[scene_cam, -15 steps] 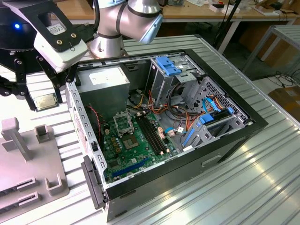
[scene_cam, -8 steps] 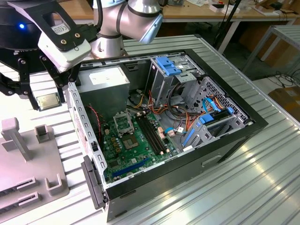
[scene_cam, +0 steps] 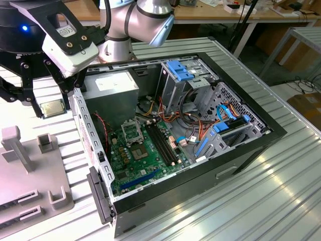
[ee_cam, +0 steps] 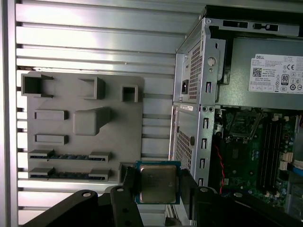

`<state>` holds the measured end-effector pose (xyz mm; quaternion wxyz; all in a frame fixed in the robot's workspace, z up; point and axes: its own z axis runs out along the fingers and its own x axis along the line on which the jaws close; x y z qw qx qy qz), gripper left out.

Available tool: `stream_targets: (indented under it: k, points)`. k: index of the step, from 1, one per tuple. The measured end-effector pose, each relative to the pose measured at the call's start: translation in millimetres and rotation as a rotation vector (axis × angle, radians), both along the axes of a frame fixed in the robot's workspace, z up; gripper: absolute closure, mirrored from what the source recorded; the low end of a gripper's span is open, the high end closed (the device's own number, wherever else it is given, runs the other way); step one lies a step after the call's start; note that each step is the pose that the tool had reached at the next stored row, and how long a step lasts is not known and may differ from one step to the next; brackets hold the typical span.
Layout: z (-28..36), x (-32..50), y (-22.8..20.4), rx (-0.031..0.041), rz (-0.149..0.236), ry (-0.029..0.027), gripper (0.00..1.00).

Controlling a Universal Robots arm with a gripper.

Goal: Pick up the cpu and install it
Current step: 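Pick up the cpu and move it towards the insertion slot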

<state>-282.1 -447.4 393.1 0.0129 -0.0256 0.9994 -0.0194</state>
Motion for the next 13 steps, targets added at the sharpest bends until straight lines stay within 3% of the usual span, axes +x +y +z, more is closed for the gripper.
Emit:
stream_targets:
  k: [8, 13]
  points:
    - [-0.6, 0.3, 0.0, 0.0000, 0.000, -0.0011, 0.53]
    - [-1.0, 8.3, 0.0, -0.0002, 0.000, -0.0023, 0.53]
